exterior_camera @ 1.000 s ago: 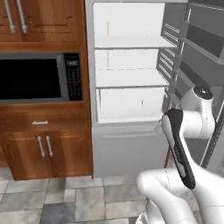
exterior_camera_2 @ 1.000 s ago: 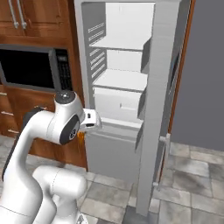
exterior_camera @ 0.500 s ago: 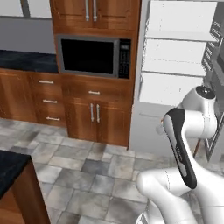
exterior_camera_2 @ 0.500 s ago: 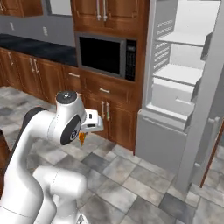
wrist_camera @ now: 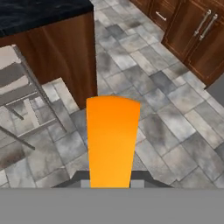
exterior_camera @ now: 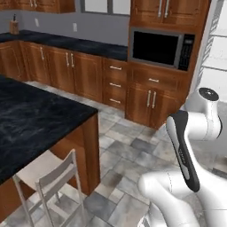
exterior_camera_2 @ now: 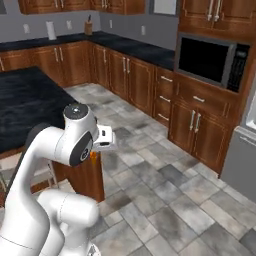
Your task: Take the cheese, fish, and garlic from the fridge and place them on the plate on the dining counter to create an appetizer plate.
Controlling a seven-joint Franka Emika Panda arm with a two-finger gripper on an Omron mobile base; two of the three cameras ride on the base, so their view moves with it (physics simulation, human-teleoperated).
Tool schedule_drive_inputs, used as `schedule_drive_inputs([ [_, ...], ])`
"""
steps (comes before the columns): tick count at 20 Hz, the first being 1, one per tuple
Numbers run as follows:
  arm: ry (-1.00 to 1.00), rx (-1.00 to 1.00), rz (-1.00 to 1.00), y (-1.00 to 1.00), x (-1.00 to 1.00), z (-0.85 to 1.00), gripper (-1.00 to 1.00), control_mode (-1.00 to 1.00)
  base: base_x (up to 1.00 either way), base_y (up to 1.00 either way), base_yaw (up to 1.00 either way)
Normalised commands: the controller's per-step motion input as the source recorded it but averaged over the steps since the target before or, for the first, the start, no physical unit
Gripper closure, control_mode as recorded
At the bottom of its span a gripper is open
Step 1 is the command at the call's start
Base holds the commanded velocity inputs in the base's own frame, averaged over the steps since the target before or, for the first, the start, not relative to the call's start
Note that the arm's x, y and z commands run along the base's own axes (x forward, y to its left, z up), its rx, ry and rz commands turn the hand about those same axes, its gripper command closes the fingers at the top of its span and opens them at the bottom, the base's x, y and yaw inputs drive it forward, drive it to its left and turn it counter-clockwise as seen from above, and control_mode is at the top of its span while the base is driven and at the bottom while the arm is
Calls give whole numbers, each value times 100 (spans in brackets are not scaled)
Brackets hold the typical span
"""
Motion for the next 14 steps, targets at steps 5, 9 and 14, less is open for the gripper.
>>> schedule_drive_inputs([
  [5, 0, 0, 0, 0, 0, 0, 100, 100, -100, 38, 56],
  [9, 0, 0, 0, 0, 0, 0, 100, 100, -93, 68, 55],
  [14, 0, 0, 0, 0, 0, 0, 100, 100, -67, 90, 49],
])
